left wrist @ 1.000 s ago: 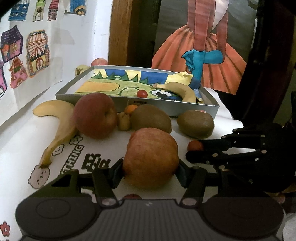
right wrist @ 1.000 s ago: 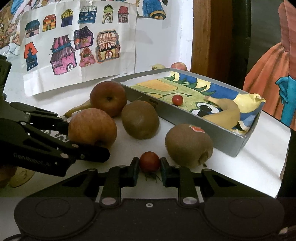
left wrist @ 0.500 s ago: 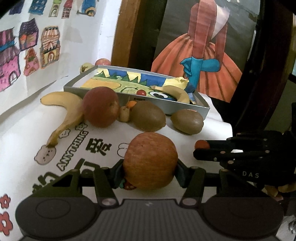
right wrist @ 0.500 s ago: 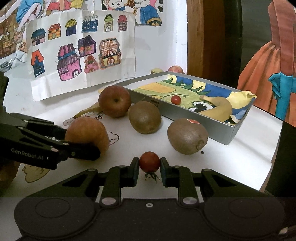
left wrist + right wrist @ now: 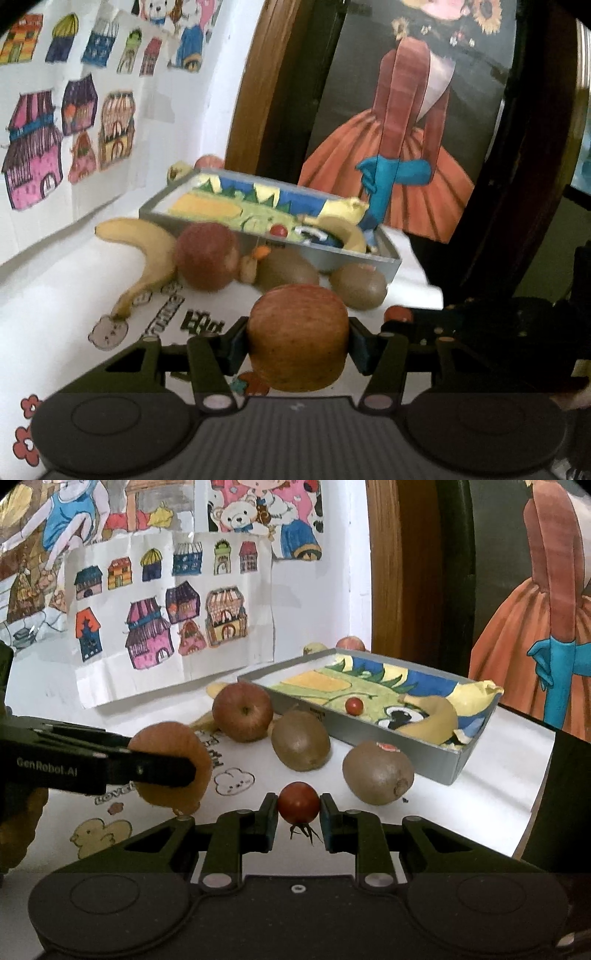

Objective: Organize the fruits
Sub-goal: 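Close the left tool on the apple and lift it while the right tool lifts the tomato, then carry the apple with the left tool over the tray while the right tool carries the tomato there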

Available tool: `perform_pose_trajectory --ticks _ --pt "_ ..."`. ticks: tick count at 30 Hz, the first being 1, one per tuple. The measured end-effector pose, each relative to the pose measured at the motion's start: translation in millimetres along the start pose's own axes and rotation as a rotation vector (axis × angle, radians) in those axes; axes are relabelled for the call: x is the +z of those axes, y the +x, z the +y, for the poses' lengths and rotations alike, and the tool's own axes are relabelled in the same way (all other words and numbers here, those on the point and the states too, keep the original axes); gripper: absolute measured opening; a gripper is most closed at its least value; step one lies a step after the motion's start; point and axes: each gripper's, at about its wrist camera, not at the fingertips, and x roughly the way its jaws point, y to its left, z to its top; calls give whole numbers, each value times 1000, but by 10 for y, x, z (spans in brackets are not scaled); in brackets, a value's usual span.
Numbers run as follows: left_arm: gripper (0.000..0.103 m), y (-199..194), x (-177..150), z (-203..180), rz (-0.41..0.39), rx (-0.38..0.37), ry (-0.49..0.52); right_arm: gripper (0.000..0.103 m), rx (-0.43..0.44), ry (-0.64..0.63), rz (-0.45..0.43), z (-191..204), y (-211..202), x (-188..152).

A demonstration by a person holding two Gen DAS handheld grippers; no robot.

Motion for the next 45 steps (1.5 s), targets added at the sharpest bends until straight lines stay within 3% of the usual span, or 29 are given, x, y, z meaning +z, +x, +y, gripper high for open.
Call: perform_pose_trajectory --ticks 6,16,27,34,45 --pt "59 -57 164 -97 -43 -15 9 25 -7 2 -43 2 -94 91" --pt "59 -53 741 -178 -180 2 5 26 -45 4 -156 -231 -153 462" --pt "59 231 1287 -87 -285 45 -10 26 -92 32 -266 -553 111 978" --pt "59 701 1361 90 -280 68 -50 26 -124 59 -257 -698 467 1069" --pt "59 1410 1129 420 -173 97 -114 26 -123 100 -128 -862 1133 870"
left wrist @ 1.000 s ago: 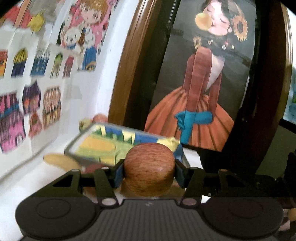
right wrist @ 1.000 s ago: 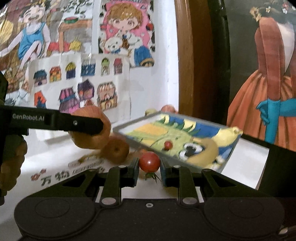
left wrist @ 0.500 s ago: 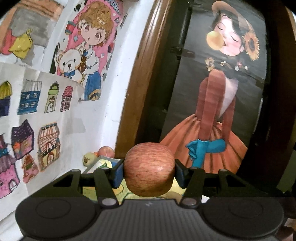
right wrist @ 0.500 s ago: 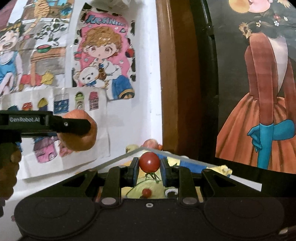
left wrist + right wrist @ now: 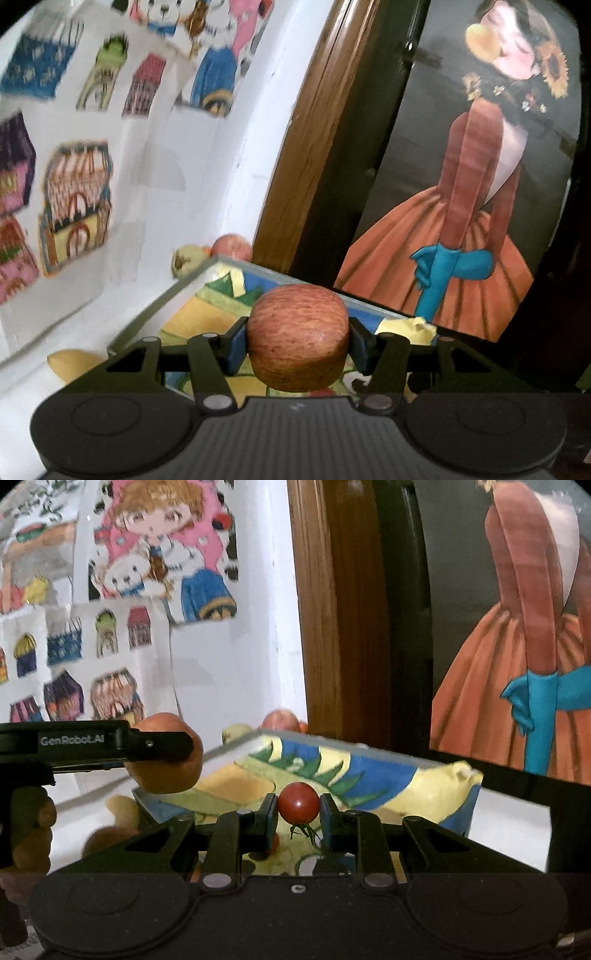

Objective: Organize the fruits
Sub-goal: 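Carry the apple with the left tool over the tray while the right tool carries the tomato there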

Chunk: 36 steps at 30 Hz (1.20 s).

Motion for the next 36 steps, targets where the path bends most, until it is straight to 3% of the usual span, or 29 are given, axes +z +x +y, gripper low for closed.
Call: perform_pose_trajectory --ticks 14,36 --pt "59 400 -176 50 97 34 -29 26 3 -12 89 26 371 -157" --pt "59 614 -255 -8 169 62 -19 26 -20 -28 151 28 502 -137"
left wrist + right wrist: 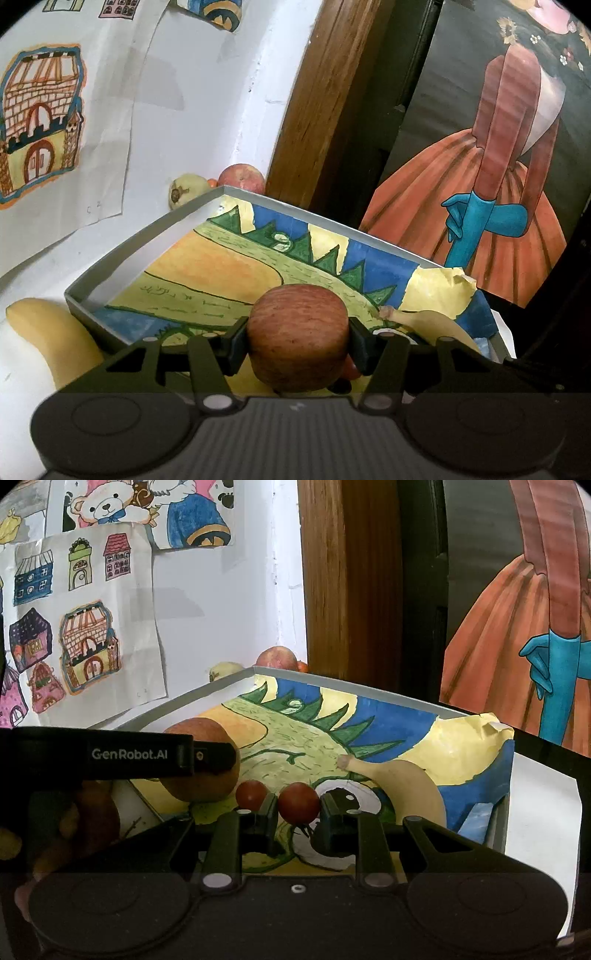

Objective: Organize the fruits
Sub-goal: 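Carry the apple with the left tool over the tray while the right tool carries the tomato there, then open the left tool to drop the apple in the tray while the right tool releases the tomato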

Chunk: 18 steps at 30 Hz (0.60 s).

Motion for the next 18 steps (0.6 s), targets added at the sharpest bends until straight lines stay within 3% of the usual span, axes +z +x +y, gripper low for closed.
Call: perform_pose_trajectory --ticks 9,14,18 --pt "60 -18 -11 -20 1 -1 17 32 -3 8 7 -5 -4 7" --pt "72 -180 8 -26 -45 -11 20 49 -11 36 -8 -30 -118 -33" --pt "85 -438 48 -24 -104 -24 11 76 -13 60 -67 -53 -393 -53"
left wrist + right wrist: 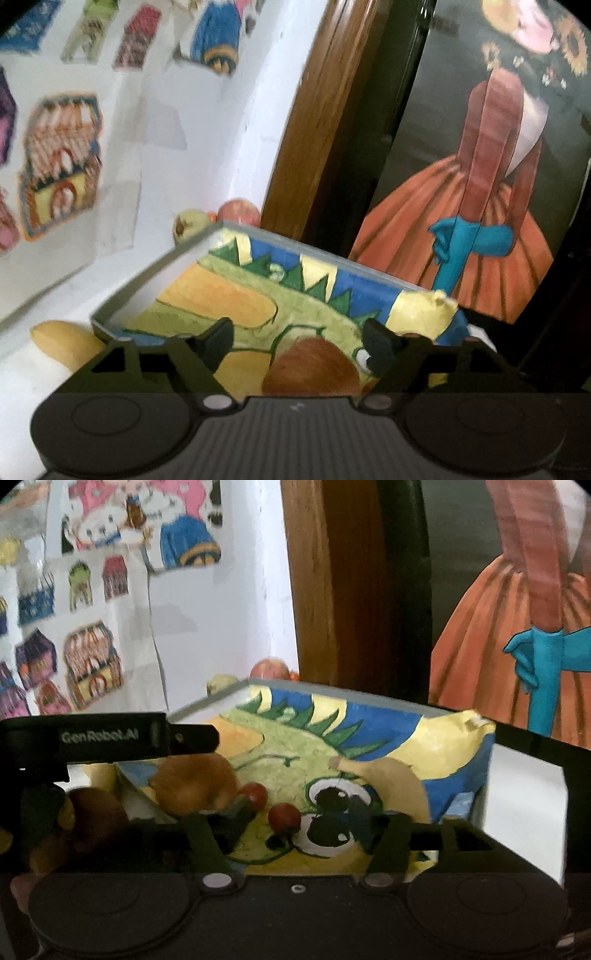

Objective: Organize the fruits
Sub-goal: 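Open the left tool to drop the apple in the tray while the right tool releases the tomato, then withdraw both open tools from the tray toward the remaining fruit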

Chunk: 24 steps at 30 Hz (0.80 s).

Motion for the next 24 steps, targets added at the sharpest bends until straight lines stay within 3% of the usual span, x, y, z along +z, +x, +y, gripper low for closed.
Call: perform_pose_trajectory --ticks 1,7,17,24 --pt "87 -81 18 -7 -17 -5 0 85 -7 4 -16 -1 -84 4" --pt "101 -647 84 -68 -119 -13 23 102 -54 -13 -138 80 -706 10" --pt "103 -1691 -69 -184 -241 -9 76 102 -97 -43 -296 403 -1713 -188" --pt "103 -2190 -334 -185 -251 -14 128 102 -94 -69 -333 699 -2226 -479"
